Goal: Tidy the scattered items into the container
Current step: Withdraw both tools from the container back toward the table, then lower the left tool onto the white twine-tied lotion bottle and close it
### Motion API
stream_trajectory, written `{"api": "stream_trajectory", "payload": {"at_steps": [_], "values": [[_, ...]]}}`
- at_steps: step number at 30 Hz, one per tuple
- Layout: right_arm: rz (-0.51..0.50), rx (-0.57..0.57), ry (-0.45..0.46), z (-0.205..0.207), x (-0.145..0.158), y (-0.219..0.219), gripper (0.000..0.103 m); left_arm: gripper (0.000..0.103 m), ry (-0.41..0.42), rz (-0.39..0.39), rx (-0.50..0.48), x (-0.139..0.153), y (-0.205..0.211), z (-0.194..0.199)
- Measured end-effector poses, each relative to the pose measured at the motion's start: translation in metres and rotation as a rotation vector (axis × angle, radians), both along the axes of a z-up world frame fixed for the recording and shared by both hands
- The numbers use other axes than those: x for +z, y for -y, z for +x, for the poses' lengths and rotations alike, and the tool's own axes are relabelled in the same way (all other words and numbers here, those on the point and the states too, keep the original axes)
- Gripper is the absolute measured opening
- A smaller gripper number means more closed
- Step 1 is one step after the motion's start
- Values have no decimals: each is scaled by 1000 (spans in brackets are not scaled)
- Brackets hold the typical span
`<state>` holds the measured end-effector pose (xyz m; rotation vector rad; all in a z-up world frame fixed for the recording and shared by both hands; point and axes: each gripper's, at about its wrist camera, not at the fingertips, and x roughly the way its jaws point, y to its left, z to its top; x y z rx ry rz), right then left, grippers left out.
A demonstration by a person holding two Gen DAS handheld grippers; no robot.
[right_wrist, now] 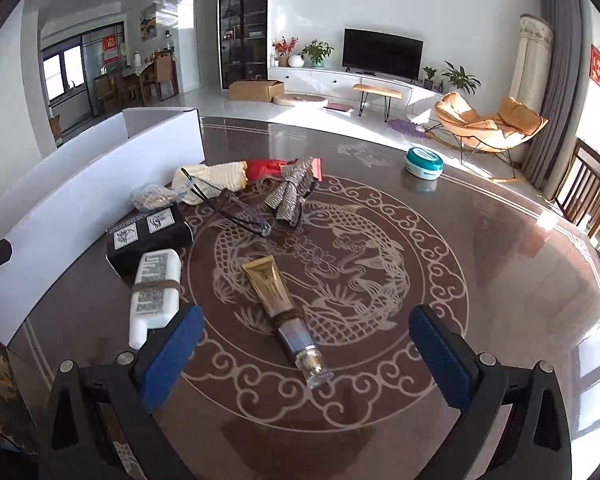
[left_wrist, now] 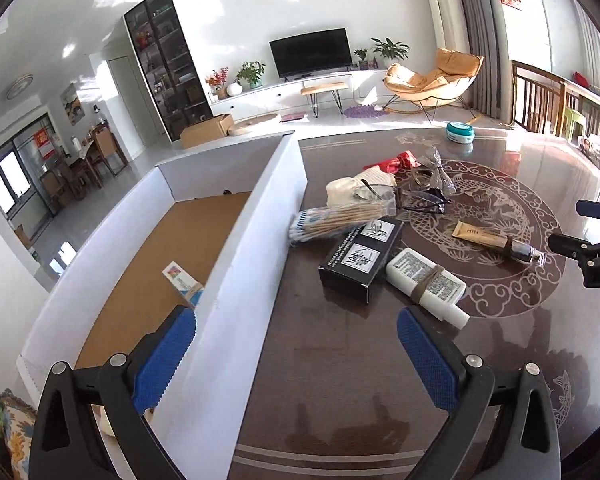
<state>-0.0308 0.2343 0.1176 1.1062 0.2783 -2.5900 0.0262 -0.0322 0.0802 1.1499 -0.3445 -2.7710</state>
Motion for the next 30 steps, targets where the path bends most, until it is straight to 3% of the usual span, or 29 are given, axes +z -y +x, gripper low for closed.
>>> {"api": "stream_trajectory", "payload": {"at_steps": [6,20,30], "values": [[39,-52,87,33,-43,-59,103,103,50,-47,-30,-26,-42,-6],[100,-18,92,29,-56,-21,103,103,79,-2,-49,-38,-46,-18],[39,-79,120,27,-56,-34,103,103,40,1,-62,-27,-51,-16]]}}
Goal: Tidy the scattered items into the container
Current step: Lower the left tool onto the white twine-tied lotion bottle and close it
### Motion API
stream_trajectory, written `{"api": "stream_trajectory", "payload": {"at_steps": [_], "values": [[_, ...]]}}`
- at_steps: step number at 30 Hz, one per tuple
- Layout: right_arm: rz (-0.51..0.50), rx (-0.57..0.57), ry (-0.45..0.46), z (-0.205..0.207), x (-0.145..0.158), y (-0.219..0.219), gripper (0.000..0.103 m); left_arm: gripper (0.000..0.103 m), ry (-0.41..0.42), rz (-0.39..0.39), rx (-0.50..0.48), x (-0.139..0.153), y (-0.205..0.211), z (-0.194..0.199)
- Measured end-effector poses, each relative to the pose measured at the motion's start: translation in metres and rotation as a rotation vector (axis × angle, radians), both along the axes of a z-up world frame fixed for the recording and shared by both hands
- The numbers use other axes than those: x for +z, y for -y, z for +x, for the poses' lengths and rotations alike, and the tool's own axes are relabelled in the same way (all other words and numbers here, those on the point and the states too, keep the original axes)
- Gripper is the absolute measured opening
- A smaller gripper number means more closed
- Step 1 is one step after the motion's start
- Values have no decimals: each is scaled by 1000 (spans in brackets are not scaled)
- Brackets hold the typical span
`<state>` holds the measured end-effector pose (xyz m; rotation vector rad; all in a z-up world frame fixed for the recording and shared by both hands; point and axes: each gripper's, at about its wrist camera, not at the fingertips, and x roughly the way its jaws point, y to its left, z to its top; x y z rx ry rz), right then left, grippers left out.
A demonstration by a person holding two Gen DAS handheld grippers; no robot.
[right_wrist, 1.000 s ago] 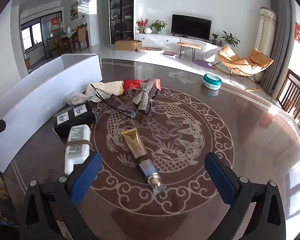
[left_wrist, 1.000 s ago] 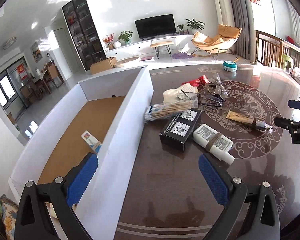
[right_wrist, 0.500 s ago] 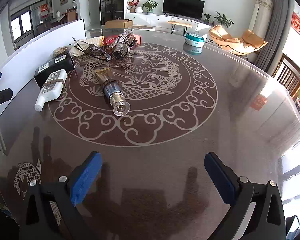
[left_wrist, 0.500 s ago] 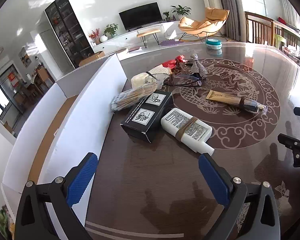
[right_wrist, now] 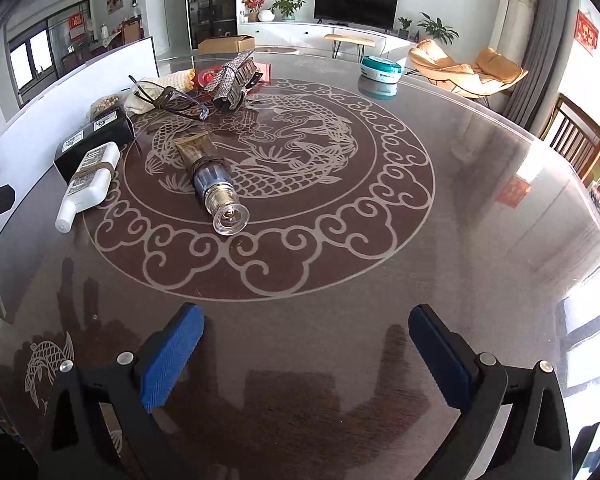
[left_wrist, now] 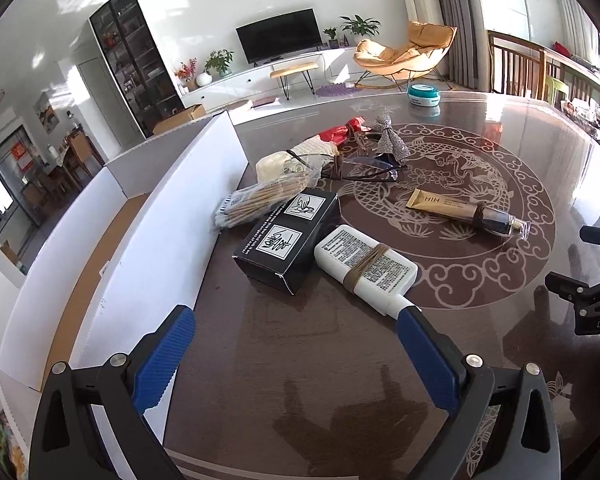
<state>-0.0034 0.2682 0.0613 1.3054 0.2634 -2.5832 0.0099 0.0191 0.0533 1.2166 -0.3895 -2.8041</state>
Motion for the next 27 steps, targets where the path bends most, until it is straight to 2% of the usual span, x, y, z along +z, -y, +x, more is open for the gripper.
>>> {"api": "stream_trajectory", "payload": {"at_steps": [12,17,19,23,27], "values": [[-12,-8,11,1,0,-1,103,103,-53,28,-25,23,-8,6],[-17,-8,18,0,0,0,103,103,-48,44,-36,24,-10,5],[-19,-9,21,0,-1,-1,103,103,1,104,-51,17,-7,0],[-19,-13,19,0,-1,-1,103,103,148,294,-63,-12,6,-10],[-18,-15,7,2,0,-1,103,103,230,338,-47,-40,8,-15]]}}
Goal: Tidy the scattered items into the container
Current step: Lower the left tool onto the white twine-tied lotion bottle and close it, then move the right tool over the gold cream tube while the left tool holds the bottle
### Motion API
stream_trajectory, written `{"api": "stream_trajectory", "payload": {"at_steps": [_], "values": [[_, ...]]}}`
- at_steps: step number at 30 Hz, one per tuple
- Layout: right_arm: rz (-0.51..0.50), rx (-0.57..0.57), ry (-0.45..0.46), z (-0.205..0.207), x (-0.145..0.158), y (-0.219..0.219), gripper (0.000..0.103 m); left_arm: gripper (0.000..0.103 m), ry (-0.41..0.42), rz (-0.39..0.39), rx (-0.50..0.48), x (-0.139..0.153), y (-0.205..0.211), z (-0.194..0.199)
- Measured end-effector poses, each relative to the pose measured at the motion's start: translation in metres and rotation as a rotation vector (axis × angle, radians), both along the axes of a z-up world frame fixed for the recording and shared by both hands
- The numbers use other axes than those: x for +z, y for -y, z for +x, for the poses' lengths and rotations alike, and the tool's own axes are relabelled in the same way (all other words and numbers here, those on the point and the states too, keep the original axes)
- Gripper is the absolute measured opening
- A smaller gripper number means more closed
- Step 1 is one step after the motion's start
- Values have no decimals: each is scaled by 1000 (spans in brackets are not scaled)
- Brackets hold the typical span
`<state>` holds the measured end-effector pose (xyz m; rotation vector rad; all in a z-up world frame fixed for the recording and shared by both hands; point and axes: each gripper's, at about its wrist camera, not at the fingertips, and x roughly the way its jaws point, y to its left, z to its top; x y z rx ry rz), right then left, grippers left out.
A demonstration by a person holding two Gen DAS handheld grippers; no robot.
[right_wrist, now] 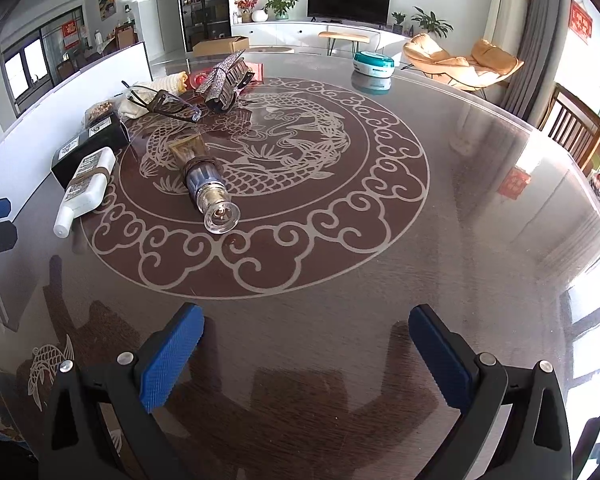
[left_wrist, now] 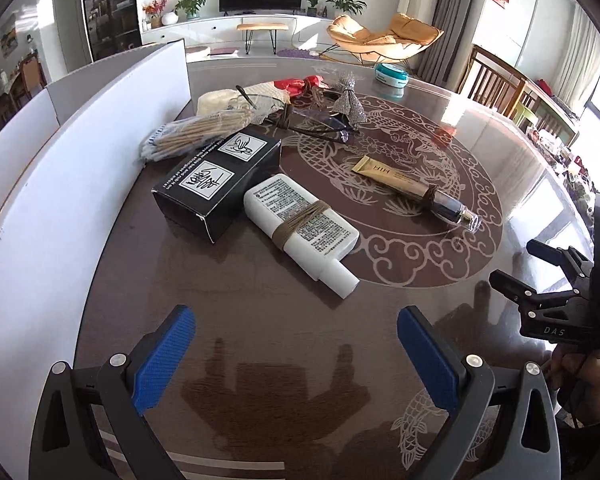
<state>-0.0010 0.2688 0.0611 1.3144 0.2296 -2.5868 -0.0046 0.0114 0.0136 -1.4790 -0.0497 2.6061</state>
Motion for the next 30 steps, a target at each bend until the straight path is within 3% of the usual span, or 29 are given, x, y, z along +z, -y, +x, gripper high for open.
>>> {"api": "stream_trajectory", "payload": {"at_steps": [5,11,18,20,21,22,30], "values": [[-9,-5,-15,2,2,-2,103,103,71,9,-8,-23,-12,-16],[-33,-21,-51,6,7,-6,103,103,47,-109,3,-30,-41,-47],[-60,-29,-53,5,8,-10,103,103,14,-105,65,-31,-53,-79],[-59,-26,-38,4,7,-9,103,93,-16,-108,58,-28,-49,-75],[-57,-23,-28,3,5,-8,103,67,-38,-109,52,-24,-46,-71],[-54,-20,-17,2,4,-8,103,53,-42,-105,40,-20,-41,-69],[-17,-4,27,-3,-3,-1,103,53,-28,-101,-84,-15,-13,-31]]}}
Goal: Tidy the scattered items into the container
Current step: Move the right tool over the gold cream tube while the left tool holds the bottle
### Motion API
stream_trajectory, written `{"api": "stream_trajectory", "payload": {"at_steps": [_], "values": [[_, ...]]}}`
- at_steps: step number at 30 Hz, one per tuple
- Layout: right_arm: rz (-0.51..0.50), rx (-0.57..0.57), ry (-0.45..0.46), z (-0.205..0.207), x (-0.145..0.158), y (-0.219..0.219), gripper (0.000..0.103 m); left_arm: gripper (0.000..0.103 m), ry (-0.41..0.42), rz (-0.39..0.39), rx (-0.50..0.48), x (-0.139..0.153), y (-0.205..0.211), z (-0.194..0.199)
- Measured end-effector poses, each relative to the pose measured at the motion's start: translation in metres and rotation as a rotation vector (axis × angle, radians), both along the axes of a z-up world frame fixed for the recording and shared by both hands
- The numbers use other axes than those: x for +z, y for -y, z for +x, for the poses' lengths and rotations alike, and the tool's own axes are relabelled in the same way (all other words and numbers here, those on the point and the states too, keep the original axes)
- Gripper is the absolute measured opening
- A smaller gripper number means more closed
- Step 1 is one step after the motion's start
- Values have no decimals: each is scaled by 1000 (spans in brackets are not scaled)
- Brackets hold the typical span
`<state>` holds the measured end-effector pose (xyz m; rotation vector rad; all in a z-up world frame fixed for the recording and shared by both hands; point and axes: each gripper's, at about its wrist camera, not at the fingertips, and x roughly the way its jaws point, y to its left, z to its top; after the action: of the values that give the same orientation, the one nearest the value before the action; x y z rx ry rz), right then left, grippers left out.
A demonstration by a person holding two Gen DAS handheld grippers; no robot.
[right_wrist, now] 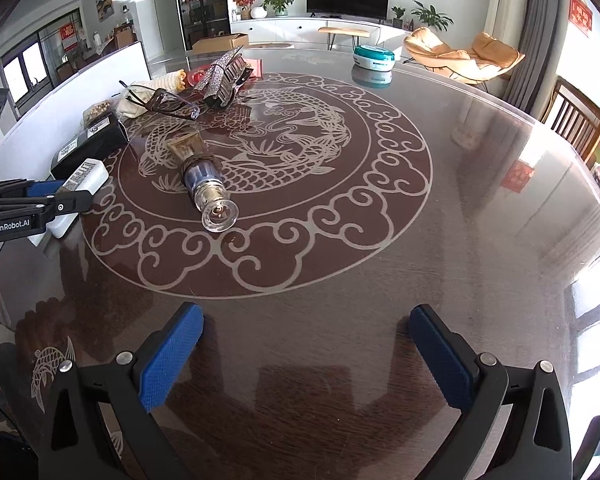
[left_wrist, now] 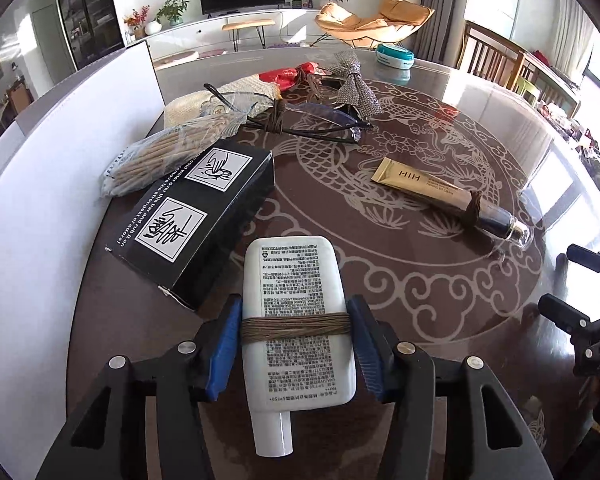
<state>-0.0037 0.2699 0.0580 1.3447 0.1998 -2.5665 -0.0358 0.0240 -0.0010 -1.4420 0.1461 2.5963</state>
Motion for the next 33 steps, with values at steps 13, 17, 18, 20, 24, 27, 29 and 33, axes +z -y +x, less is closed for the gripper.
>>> {"api": "stream_trajectory", "payload": {"at_steps": [13,17,18,20,24,27,29,33], "values": [[-2,-3,-1,2,1,-2,103,55,-78,6,6,-3,0,9],[-2,-3,-1,2,1,-2,103,63,-106,15,22,-6,3,6],[-2,-3,-1,2,1,-2,103,64,-104,17,23,-6,4,5],[-2,-3,-2,2,1,-2,103,66,-102,18,18,-7,3,4],[-2,-2,-1,2,1,-2,103,86,-85,12,-3,-9,0,3],[-2,-2,-1,2,1,-2,103,87,-85,13,-3,-9,1,4],[-2,-2,-1,2,1,-2,103,88,-84,13,2,-9,1,4],[-2,-2,-1,2,1,-2,103,90,-82,13,5,-10,2,5]]}}
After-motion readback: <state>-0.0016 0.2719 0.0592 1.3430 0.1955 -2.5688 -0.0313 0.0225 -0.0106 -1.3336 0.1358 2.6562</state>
